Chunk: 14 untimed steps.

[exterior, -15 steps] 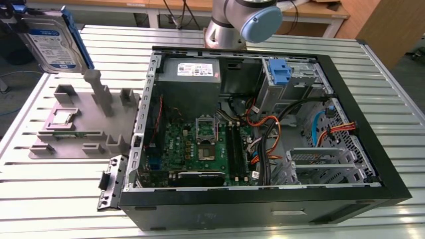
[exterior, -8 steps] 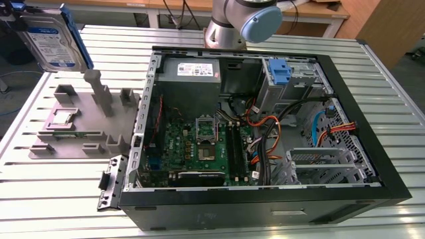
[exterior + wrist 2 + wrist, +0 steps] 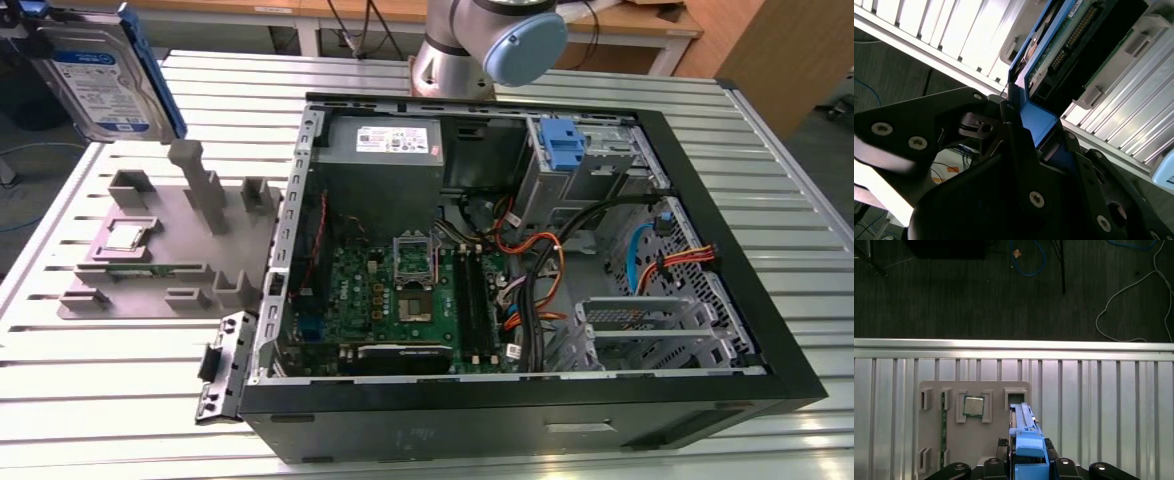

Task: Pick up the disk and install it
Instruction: 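Pick up the disk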

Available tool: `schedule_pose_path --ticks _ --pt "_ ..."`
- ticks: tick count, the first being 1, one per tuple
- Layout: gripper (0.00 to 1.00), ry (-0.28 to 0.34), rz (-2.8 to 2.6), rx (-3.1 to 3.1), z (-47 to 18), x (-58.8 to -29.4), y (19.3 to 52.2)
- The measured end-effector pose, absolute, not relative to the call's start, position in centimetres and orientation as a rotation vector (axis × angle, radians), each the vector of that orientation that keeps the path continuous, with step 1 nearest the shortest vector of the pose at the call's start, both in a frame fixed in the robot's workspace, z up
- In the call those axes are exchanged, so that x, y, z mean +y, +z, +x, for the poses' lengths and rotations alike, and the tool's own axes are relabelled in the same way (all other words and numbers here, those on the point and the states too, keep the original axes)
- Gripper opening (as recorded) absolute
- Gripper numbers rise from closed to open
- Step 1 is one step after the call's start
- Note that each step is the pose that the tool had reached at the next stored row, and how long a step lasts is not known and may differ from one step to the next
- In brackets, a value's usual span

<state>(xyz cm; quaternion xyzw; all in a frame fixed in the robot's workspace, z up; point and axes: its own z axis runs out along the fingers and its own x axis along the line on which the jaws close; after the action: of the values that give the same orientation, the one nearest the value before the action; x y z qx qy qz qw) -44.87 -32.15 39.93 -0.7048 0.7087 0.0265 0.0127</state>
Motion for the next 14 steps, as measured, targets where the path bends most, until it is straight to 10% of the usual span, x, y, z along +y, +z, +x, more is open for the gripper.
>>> schedule_pose_path --ticks 14 --pt "0.37 0.083 -2.197 2.209 -44.87 -32.15 40.27"
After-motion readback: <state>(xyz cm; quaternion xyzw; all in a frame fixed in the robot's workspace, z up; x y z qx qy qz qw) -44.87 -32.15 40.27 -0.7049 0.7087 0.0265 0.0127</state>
